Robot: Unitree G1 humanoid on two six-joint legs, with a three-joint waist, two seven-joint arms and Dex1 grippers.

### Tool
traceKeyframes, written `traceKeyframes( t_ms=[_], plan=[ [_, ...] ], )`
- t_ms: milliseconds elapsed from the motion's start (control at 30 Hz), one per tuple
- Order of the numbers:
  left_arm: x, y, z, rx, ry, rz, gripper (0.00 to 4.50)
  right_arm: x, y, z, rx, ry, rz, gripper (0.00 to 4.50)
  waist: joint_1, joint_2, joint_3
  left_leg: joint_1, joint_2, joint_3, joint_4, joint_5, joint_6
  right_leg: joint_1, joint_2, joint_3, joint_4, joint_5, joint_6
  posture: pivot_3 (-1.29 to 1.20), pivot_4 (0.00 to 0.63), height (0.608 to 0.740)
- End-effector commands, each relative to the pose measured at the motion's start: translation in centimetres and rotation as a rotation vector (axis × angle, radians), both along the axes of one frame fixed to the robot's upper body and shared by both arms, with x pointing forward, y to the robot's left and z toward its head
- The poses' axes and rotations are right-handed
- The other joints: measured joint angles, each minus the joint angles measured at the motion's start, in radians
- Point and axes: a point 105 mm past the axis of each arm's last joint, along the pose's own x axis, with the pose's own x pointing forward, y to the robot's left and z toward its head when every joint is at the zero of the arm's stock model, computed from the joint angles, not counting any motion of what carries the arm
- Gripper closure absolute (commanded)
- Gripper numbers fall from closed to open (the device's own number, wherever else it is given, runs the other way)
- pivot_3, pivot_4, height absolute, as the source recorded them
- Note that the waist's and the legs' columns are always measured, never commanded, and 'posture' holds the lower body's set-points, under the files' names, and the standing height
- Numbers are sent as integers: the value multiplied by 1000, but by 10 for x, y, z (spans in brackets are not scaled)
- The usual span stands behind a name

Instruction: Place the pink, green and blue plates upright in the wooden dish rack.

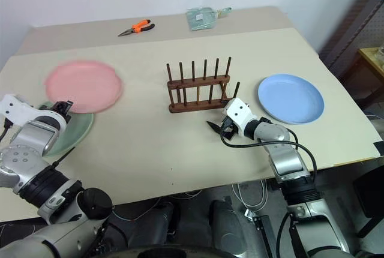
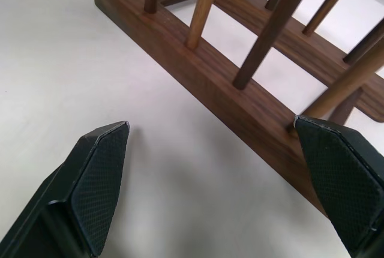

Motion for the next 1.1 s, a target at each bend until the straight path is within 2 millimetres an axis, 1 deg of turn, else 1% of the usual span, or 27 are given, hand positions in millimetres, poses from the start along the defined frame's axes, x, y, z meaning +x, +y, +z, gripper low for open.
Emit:
traceKeyframes(
  t_ms=[33, 133, 200, 300, 400, 467, 567, 633, 700, 733, 833, 900, 933, 1033, 1067, 1100],
  plan=[
    [5, 0, 31, 43, -130, -18, 4486, -3, -12, 26, 16, -75, -12, 0, 1, 0, 0, 0, 0, 0, 0, 0, 0, 0, 0, 0, 0, 0, 0, 0, 150, 740],
    [8, -9, 53, 124, -204, -70, 4486, -7, -17, 41, 6, -98, 5, 0, 1, -1, 0, 0, 0, 0, 0, 0, 0, 0, 0, 0, 0, 0, 0, 0, 150, 740],
    [14, -24, 71, 195, -256, -131, 4486, -8, -15, 59, -20, -161, 33, 0, 1, -1, 0, 0, 0, 0, 0, 0, 0, 0, 0, 0, 0, 0, 0, 0, 150, 740],
    [26, -57, 100, 289, -339, -248, 4486, -8, 3, 88, -70, -310, 90, 0, 0, -2, 1, 0, 0, 0, 0, 0, 0, 0, 0, 0, 0, 0, 0, 0, 150, 740],
    [37, -95, 123, 382, -399, -364, 4486, -5, 22, 109, -126, -433, 141, 0, 1, -2, 1, 0, 0, 0, 0, 0, -1, 0, 0, 0, 0, 0, 0, 0, 150, 740],
    [42, -114, 133, 422, -426, -415, 4486, -4, 33, 115, -165, -488, 173, 0, 1, -2, 1, 0, 0, 0, 0, 1, -2, 0, 0, 0, -1, 0, 0, 0, 150, 740],
    [49, -159, 154, 495, -487, -540, 4486, 0, 58, 128, -291, -635, 230, 0, 0, -2, 1, 0, 0, 1, -1, 3, -5, 0, 0, 0, -1, 0, 0, 0, 150, 740],
    [50, -177, 160, 503, -515, -596, 4486, 5, 67, 135, -344, -704, 225, 0, -2, -2, 1, -1, 0, 1, -1, 3, -5, -1, 0, 1, -1, 0, 0, 0, 150, 740],
    [51, -194, 163, 485, -523, -643, 4486, 11, 73, 134, -398, -742, 224, 0, -1, -2, 1, -1, 0, 1, -1, 4, -6, -2, 0, 1, 0, 0, 0, 0, 150, 740],
    [51, -201, 163, 494, -524, -666, 4486, 16, 74, 133, -458, -780, 212, 0, -1, -2, 1, -1, 0, 1, -1, 4, -6, -2, 0, 1, 0, 0, 0, 0, 150, 740],
    [51, -211, 160, 503, -516, -700, 4486, 26, 73, 130, -547, -839, 192, 0, -2, -2, 1, -1, 0, 2, -2, 4, -7, -3, 0, 2, 0, 0, 0, 0, 150, 740],
    [51, -213, 157, 502, -505, -710, 4500, 30, 71, 129, -581, -855, 184, 541, -2, -2, 1, -2, 0, 2, -2, 5, -8, -3, 0, 2, 0, 0, 0, 0, 150, 740],
    [50, -214, 155, 501, -500, -715, 4500, 31, 70, 128, -588, -857, 180, 890, -2, -2, 1, -2, 0, 2, -2, 5, -8, -4, 0, 2, 1, 0, 0, 0, 150, 740],
    [48, -215, 150, 492, -487, -727, 4500, 33, 67, 128, -601, -868, 164, 2291, -3, -2, 1, -2, 0, 2, -2, 5, -7, -4, 0, 2, 1, 0, 0, 0, 150, 740],
    [48, -215, 149, 482, -486, -730, 4500, 33, 66, 127, -606, -871, 161, 2929, -2, -2, 1, -2, 0, 2, -2, 5, -7, -4, 0, 2, 1, 0, 0, 0, 150, 740],
    [48, -215, 148, 474, -485, -731, 4500, 34, 66, 127, -608, -873, 160, 3415, -2, -2, 1, -2, 0, 2, -2, 5, -8, -4, 0, 2, 1, 0, 0, 0, 150, 740]
  ],
)
